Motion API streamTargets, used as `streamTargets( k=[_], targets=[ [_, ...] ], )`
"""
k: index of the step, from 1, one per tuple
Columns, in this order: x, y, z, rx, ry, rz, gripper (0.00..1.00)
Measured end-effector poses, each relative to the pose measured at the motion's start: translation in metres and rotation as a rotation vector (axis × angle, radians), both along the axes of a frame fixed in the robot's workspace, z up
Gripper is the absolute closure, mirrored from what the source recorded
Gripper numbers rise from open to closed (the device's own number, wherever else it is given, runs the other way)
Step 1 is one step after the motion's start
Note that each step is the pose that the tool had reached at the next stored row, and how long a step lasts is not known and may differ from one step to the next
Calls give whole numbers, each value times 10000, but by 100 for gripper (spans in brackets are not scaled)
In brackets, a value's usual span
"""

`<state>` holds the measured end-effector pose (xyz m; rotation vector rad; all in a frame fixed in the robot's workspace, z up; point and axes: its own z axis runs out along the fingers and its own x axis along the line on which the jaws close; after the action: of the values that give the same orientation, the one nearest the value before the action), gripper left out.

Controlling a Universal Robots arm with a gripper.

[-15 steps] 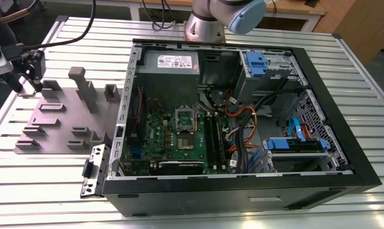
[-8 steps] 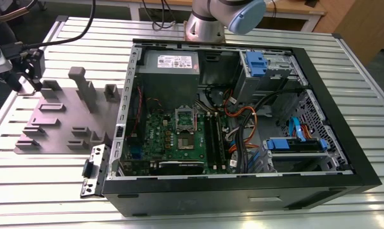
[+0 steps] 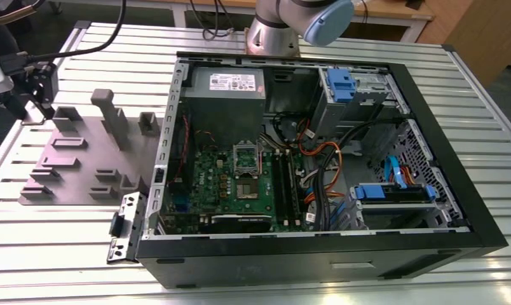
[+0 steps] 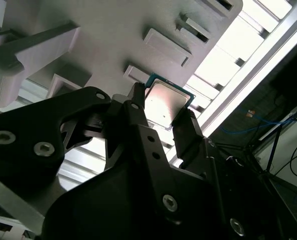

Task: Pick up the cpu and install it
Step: 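Pick up the cpu and move it towards the insertion slot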

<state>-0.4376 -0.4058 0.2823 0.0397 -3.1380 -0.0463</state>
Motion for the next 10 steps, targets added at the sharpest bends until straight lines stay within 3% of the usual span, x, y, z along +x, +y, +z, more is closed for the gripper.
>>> streamTargets(
  k=[10],
  targets=[
    [0, 0, 75, 0, 0, 0, 53]
  ],
)
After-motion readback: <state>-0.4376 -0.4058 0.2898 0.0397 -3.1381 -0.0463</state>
